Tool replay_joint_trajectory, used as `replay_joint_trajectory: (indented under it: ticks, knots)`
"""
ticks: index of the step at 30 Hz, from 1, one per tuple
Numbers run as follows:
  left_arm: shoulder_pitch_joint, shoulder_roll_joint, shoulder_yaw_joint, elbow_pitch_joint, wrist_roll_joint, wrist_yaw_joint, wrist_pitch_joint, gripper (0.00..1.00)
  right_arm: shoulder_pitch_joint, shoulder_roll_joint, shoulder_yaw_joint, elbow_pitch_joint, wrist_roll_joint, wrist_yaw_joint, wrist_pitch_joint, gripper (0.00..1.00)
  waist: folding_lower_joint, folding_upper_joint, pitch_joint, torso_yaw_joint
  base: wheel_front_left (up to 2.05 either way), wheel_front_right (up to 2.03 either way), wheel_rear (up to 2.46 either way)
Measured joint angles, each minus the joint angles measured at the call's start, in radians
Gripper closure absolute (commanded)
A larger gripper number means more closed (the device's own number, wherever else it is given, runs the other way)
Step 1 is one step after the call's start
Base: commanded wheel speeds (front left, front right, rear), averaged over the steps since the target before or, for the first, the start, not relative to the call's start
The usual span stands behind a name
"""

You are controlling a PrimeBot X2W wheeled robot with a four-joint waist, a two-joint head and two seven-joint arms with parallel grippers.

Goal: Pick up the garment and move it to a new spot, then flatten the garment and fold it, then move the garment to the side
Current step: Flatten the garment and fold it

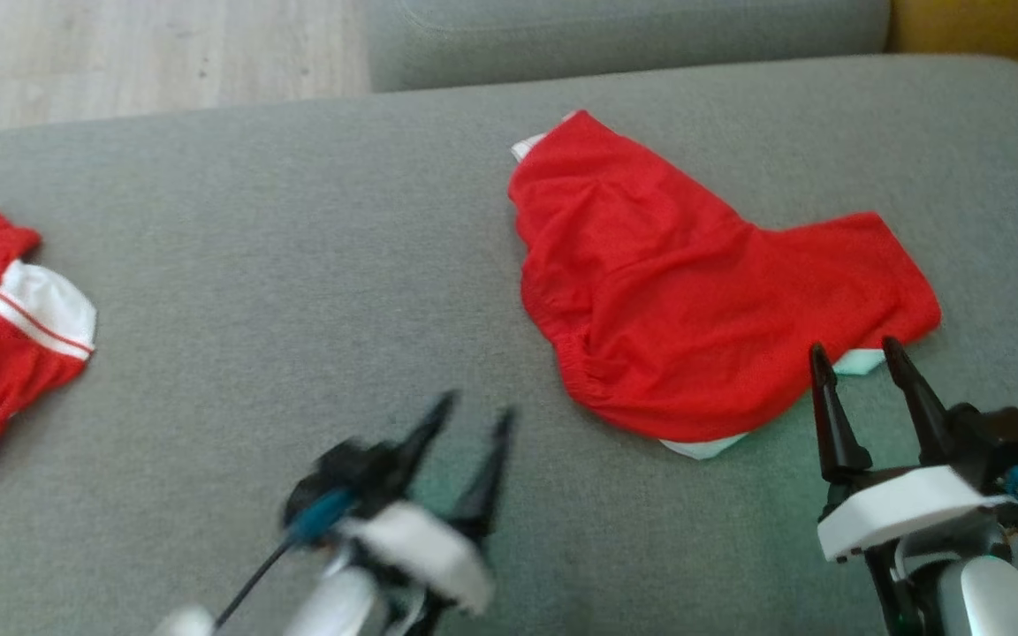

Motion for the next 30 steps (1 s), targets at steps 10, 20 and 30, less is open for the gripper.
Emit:
replay_joint_trajectory:
  ticks: [10, 20, 30]
  knots:
    - [-0.246, -0.052, -0.245, 0.241, -0.128, -0.05, 0.15, 0.0, -0.039, 0.0, 0.028, -0.002, 0.011, 0.0, 0.007, 0.0, 0.0001, 0.0, 0.055, -0.07, 0.0, 0.0, 0.0]
    - [-0.396, -0.052, -0.313, 0.406, -0.162, -0.05, 0.078, 0.0, -0.057, 0.0, 0.035, 0.003, 0.035, 0.0, -0.004, 0.0, 0.0001, 0.0, 0.109, -0.134, 0.0, 0.0, 0.0]
    - [-0.458, -0.054, -0.424, 0.444, -0.273, -0.051, 0.031, 1.0, -0.074, 0.0, 0.038, 0.013, 0.045, 0.0, -0.012, 0.0, 0.0, 0.0, 0.127, -0.145, 0.0, 0.0, 0.0]
